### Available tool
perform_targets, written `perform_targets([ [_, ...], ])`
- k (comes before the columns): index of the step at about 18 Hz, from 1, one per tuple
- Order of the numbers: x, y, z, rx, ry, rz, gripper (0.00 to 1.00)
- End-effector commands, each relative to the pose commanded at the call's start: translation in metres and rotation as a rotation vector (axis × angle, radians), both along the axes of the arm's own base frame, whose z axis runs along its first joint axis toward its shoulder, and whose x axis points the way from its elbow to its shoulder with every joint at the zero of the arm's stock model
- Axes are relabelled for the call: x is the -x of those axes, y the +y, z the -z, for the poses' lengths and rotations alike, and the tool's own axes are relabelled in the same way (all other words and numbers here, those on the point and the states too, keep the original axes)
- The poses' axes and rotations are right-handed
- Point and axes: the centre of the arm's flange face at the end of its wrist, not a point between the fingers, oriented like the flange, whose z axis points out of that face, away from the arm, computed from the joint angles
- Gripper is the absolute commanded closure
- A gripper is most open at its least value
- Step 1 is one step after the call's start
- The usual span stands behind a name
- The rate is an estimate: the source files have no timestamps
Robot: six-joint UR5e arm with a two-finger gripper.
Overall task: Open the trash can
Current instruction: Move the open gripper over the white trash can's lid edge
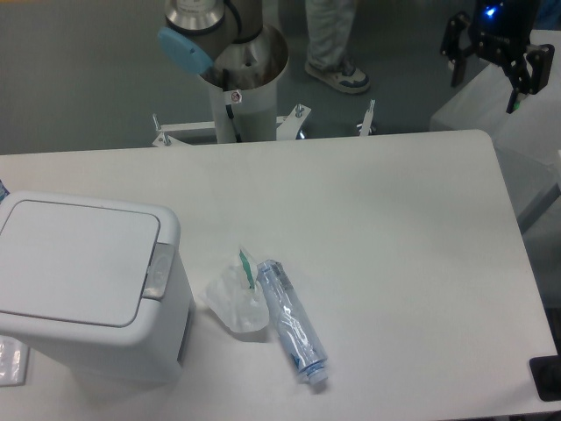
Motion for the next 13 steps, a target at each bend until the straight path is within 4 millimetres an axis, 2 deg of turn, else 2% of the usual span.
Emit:
perform_targets([
  [3,-0.001,0.003,-0.003,-0.004,0.006,-0.013,0.0],
  [5,-0.004,0.024,0.003,-0.027,-0.026,-0.116,0.0],
  [10,-0.019,0.106,0.012,-0.126,-0.081,-0.406,0.0],
  [11,-0.024,0.134,0.016,-0.17,-0.079,-0.483,0.0],
  [13,-0.037,0.166,0.018,-0.236,-0.089,-0.589,0.0],
])
